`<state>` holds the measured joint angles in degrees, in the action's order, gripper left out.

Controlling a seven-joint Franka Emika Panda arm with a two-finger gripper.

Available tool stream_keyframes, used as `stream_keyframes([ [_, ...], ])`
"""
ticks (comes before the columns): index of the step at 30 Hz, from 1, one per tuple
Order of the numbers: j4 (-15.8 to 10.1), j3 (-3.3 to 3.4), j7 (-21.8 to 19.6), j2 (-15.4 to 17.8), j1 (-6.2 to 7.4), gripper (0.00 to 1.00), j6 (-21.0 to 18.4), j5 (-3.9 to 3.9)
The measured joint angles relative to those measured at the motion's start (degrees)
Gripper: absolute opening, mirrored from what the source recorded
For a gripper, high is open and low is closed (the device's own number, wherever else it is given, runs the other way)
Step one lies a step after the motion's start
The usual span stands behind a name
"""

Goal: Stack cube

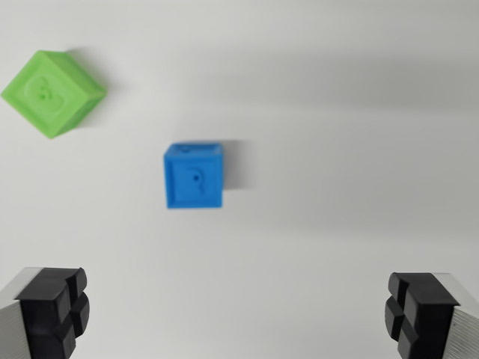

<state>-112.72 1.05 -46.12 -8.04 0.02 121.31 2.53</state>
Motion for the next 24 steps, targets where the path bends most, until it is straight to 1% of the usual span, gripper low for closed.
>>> stream_keyframes([
  [16,-0.01,0.00,0.10,-0.01,0.02,1.00,0.01,0.00],
  [24,-0.11,-0.05,0.70,-0.53,0.33,1.00,0.48,0.00],
])
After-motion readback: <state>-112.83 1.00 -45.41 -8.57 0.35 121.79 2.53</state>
